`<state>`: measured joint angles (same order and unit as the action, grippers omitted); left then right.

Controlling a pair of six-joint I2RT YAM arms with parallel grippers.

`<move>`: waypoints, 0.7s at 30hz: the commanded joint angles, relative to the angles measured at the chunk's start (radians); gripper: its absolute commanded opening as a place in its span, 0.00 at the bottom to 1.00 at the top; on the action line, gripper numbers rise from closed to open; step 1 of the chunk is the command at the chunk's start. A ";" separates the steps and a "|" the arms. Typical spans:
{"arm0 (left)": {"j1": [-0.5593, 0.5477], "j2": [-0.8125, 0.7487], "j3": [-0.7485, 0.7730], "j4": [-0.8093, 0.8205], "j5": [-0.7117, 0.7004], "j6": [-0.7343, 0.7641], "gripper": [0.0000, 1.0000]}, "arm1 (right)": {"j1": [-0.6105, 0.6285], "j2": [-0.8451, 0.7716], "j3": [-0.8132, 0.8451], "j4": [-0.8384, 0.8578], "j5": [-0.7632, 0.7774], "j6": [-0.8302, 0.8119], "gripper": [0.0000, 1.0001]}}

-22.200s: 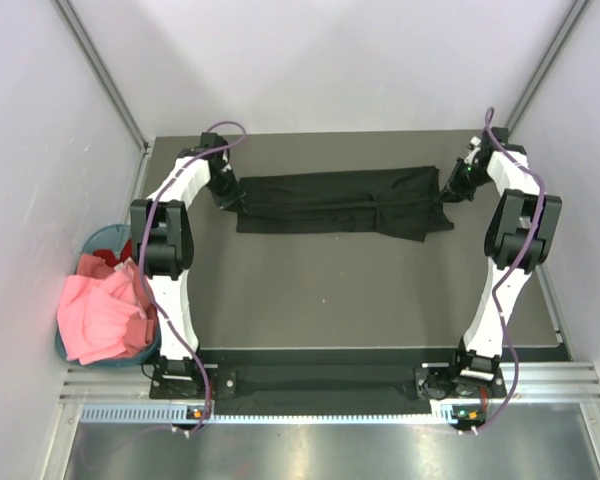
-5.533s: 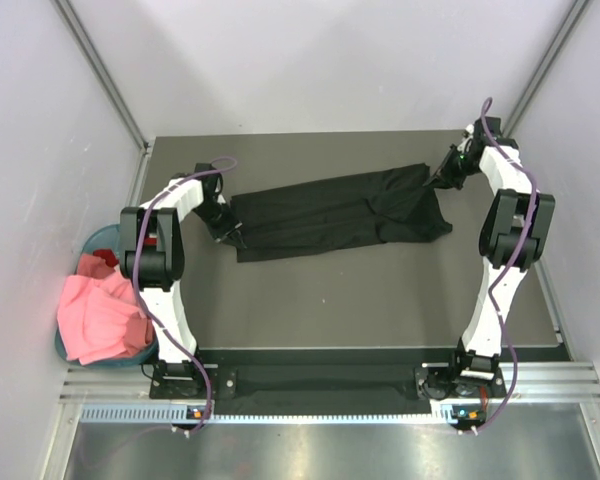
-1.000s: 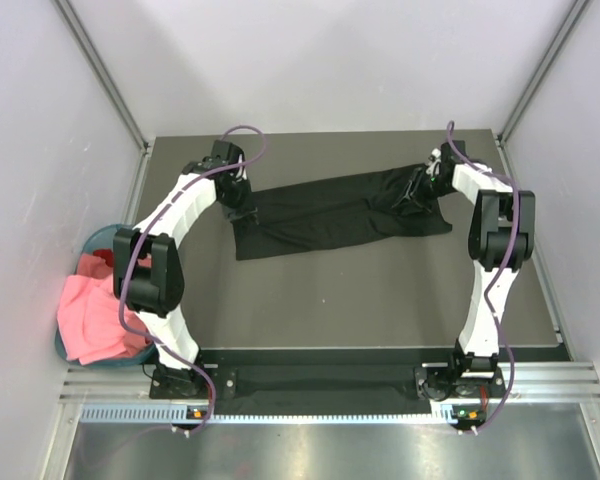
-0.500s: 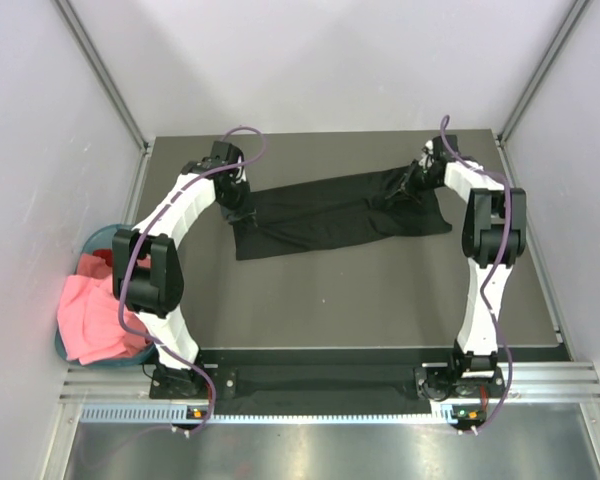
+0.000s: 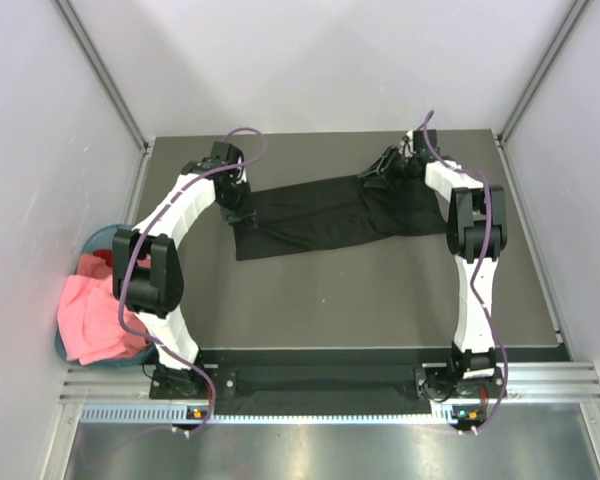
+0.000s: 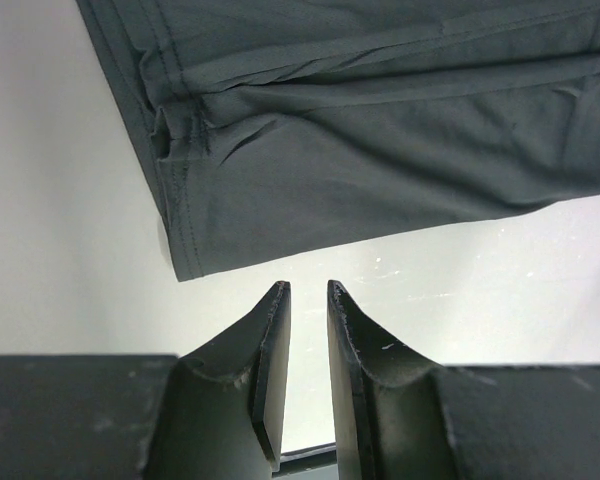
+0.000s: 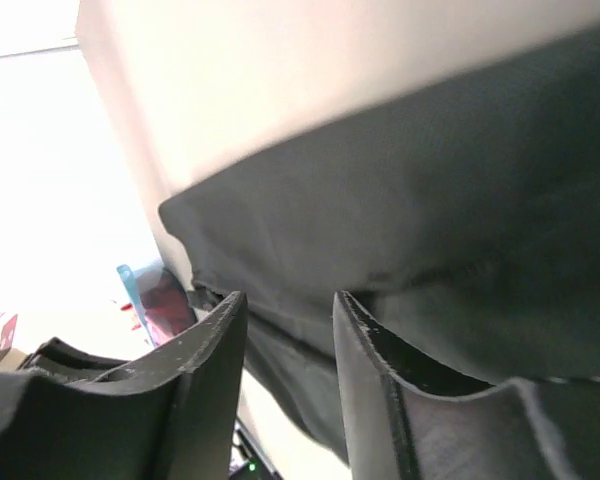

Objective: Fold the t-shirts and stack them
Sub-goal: Fold the tshirt

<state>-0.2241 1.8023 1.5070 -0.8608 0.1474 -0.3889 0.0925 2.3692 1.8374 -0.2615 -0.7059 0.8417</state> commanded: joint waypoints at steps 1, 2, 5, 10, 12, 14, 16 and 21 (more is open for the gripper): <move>-0.001 -0.035 -0.004 0.016 0.030 0.021 0.27 | -0.060 -0.149 0.025 -0.135 0.008 -0.085 0.42; -0.001 -0.032 -0.005 0.019 0.041 0.021 0.27 | -0.071 -0.171 0.007 -0.162 0.028 -0.136 0.42; -0.001 -0.012 0.004 0.022 0.063 0.024 0.27 | -0.118 -0.269 -0.095 -0.260 0.089 -0.249 0.43; -0.001 0.017 0.038 0.022 0.084 0.039 0.27 | -0.169 -0.430 -0.257 -0.375 0.235 -0.397 0.41; -0.001 0.023 0.047 0.023 0.093 0.044 0.27 | -0.178 -0.470 -0.320 -0.409 0.279 -0.426 0.40; -0.001 0.031 0.050 0.017 0.101 0.047 0.27 | -0.188 -0.513 -0.357 -0.420 0.347 -0.460 0.38; -0.001 0.035 0.050 0.020 0.107 0.048 0.27 | -0.198 -0.536 -0.409 -0.423 0.382 -0.470 0.35; -0.001 0.040 0.045 0.017 0.132 0.050 0.27 | -0.217 -0.538 -0.474 -0.421 0.416 -0.475 0.23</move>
<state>-0.2241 1.8450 1.5204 -0.8570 0.2478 -0.3595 -0.1104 1.8595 1.3785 -0.6605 -0.3531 0.4065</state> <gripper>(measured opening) 0.266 0.245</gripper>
